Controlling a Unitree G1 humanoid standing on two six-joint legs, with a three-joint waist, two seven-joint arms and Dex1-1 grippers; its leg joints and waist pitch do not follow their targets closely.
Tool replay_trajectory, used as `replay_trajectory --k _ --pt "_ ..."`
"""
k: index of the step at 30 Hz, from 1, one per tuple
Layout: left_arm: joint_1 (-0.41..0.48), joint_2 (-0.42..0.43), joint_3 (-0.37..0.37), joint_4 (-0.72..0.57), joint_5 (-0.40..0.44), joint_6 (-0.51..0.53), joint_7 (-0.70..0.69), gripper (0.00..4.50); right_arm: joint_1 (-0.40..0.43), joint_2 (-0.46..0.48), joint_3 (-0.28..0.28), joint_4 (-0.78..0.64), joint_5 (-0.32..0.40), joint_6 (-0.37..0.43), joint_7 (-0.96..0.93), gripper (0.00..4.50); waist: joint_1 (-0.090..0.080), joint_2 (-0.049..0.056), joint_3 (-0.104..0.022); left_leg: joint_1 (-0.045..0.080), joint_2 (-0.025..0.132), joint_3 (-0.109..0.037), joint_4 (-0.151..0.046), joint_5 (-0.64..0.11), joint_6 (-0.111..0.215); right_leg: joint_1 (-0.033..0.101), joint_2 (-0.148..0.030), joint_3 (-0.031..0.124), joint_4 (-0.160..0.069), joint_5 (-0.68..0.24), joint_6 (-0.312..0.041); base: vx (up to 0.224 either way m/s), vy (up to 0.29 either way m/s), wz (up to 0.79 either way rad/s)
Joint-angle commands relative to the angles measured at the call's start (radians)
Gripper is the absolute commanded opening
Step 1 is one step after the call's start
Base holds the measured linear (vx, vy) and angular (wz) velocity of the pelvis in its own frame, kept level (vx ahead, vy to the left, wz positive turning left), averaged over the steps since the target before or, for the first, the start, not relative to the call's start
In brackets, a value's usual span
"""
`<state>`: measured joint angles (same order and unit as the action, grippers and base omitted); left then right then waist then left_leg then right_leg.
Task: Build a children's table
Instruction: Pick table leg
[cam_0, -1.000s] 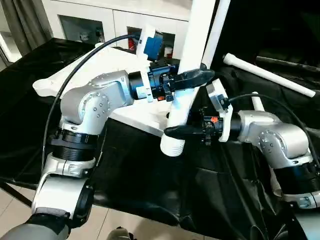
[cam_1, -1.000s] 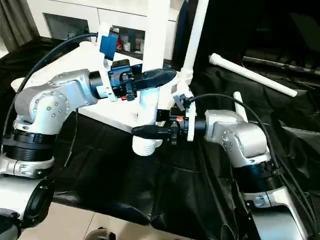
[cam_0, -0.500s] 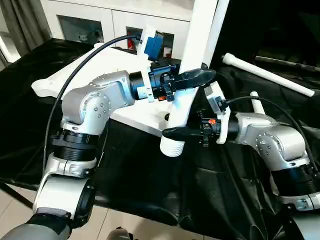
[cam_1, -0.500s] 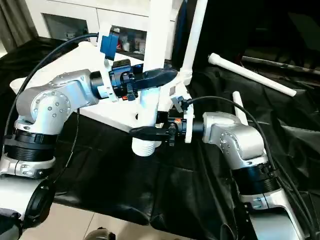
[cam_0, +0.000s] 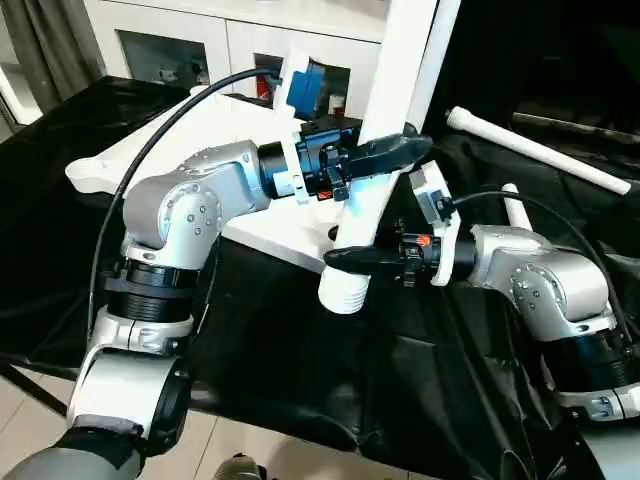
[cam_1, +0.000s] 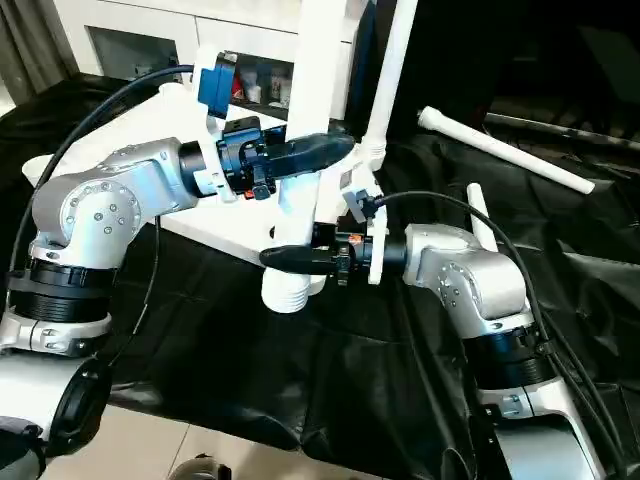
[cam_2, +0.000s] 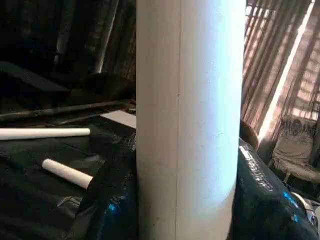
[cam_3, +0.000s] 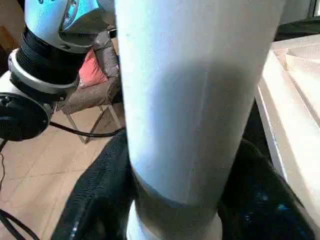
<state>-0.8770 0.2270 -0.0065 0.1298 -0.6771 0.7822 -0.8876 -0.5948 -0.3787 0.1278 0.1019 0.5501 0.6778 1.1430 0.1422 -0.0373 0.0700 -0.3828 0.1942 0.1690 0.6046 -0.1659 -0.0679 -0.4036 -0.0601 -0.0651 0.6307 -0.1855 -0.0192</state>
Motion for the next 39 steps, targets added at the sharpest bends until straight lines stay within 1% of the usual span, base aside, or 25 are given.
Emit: replay_trajectory --k 1,2,4,5,8,9,10,15,20,24,25,27,30,33,39 --pt "-0.029 0.000 0.013 -0.016 0.002 -0.022 0.013 1.80 -0.002 0.004 0.012 -0.001 0.018 0.010 0.019 2.82 -0.001 0.007 -0.086 0.017 0.031 -0.007 -0.060 -0.129 -0.005 0.062 -0.076 0.045 -0.066 -0.110 -0.202 0.000 0.000 0.00" --pt "-0.029 0.002 0.013 -0.016 0.002 -0.022 0.011 1.80 -0.002 0.003 0.013 -0.002 0.015 0.007 0.020 2.94 -0.001 0.007 -0.086 0.016 0.031 -0.007 -0.060 -0.126 -0.004 0.063 -0.076 0.045 -0.065 -0.103 -0.204 0.000 0.000 0.00" --pt "-0.026 0.007 0.009 -0.020 0.002 -0.027 -0.002 1.80 -0.003 -0.003 0.020 -0.004 0.005 -0.003 0.028 2.94 -0.001 0.009 -0.086 0.017 0.031 -0.007 -0.060 -0.131 -0.004 0.062 -0.077 0.046 -0.066 -0.106 -0.205 0.000 0.000 0.00" --pt "-0.026 0.007 0.009 -0.021 0.001 -0.027 -0.006 1.80 -0.003 -0.004 0.021 -0.004 0.003 -0.005 0.029 3.04 -0.001 0.006 -0.086 0.017 0.031 -0.007 -0.060 -0.130 -0.004 0.063 -0.077 0.046 -0.066 -0.107 -0.205 0.000 0.000 0.00" --pt "-0.024 0.007 0.010 -0.028 -0.005 -0.026 -0.015 1.80 -0.003 -0.005 0.023 -0.001 -0.003 -0.011 0.029 3.04 -0.001 0.007 -0.086 0.016 0.031 -0.007 -0.060 -0.131 -0.005 0.063 -0.077 0.046 -0.067 -0.114 -0.203 0.000 0.000 0.00" --pt "-0.023 0.008 0.010 -0.031 -0.007 -0.024 -0.017 1.80 -0.004 -0.004 0.022 0.001 -0.005 -0.014 0.028 3.04 -0.001 0.005 -0.086 0.016 0.031 -0.007 -0.060 -0.129 -0.005 0.063 -0.077 0.046 -0.067 -0.114 -0.202 0.000 0.000 0.00" --pt "-0.021 0.008 0.010 -0.039 -0.014 -0.020 -0.025 1.80 -0.007 -0.002 0.021 0.010 -0.014 -0.023 0.022 3.04 -0.001 0.007 -0.086 0.016 0.031 -0.007 -0.061 -0.127 -0.005 0.063 -0.077 0.046 -0.066 -0.113 -0.202 0.000 0.000 0.00" --pt "-0.010 0.013 0.003 -0.062 -0.027 -0.010 -0.045 1.80 -0.014 0.006 0.020 0.030 -0.032 -0.048 0.007 3.04 -0.002 0.006 -0.085 0.017 0.032 -0.006 -0.060 -0.130 -0.007 0.062 -0.078 0.046 -0.065 -0.109 -0.213 0.000 0.000 0.00" --pt "-0.004 0.020 -0.003 -0.067 -0.026 -0.006 -0.059 1.80 -0.020 0.014 0.014 0.043 -0.037 -0.063 -0.002 3.04 -0.002 0.008 -0.085 0.018 0.032 -0.007 -0.061 -0.135 -0.007 0.062 -0.076 0.046 -0.066 -0.119 -0.203 0.000 0.000 0.00" --pt "-0.001 0.027 -0.010 -0.062 -0.016 -0.011 -0.063 1.80 -0.025 0.017 0.008 0.051 -0.035 -0.068 0.004 3.04 -0.003 0.008 -0.085 0.018 0.031 -0.007 -0.061 -0.136 -0.008 0.061 -0.075 0.046 -0.066 -0.113 -0.205 0.000 0.000 0.00" --pt "-0.001 0.027 -0.010 -0.062 -0.016 -0.011 -0.063 1.80 -0.025 0.017 0.008 0.051 -0.035 -0.068 0.004 3.04 -0.002 0.011 -0.086 0.018 0.031 -0.007 -0.060 -0.134 -0.008 0.062 -0.076 0.046 -0.065 -0.109 -0.206 0.000 0.000 0.00" --pt "-0.002 0.026 -0.010 -0.060 -0.016 -0.012 -0.062 1.80 -0.025 0.018 0.007 0.050 -0.033 -0.067 0.007 3.04 -0.002 0.008 -0.086 0.017 0.031 -0.007 -0.061 -0.132 -0.007 0.062 -0.075 0.046 -0.064 -0.099 -0.209 0.000 0.000 0.00" --pt "-0.003 0.023 -0.012 -0.056 -0.015 -0.013 -0.063 1.80 -0.024 0.021 0.006 0.042 -0.026 -0.061 0.013 3.04 -0.002 0.010 -0.085 0.018 0.031 -0.007 -0.061 -0.141 -0.010 0.062 -0.076 0.046 -0.066 -0.114 -0.207 0.000 0.000 0.00" --pt "-0.005 0.023 -0.015 -0.051 -0.012 -0.017 -0.064 1.80 -0.025 0.020 0.007 0.040 -0.021 -0.059 0.019 3.04 -0.003 0.010 -0.085 0.018 0.031 -0.007 -0.061 -0.142 -0.010 0.062 -0.076 0.046 -0.066 -0.116 -0.206 0.000 0.000 0.00" --pt "-0.004 0.024 -0.021 -0.048 -0.007 -0.022 -0.066 1.80 -0.030 0.020 -0.002 0.034 -0.005 -0.049 0.027 3.04 -0.002 0.010 -0.086 0.018 0.032 -0.007 -0.061 -0.138 -0.007 0.062 -0.076 0.046 -0.065 -0.105 -0.210 0.000 0.000 0.00"
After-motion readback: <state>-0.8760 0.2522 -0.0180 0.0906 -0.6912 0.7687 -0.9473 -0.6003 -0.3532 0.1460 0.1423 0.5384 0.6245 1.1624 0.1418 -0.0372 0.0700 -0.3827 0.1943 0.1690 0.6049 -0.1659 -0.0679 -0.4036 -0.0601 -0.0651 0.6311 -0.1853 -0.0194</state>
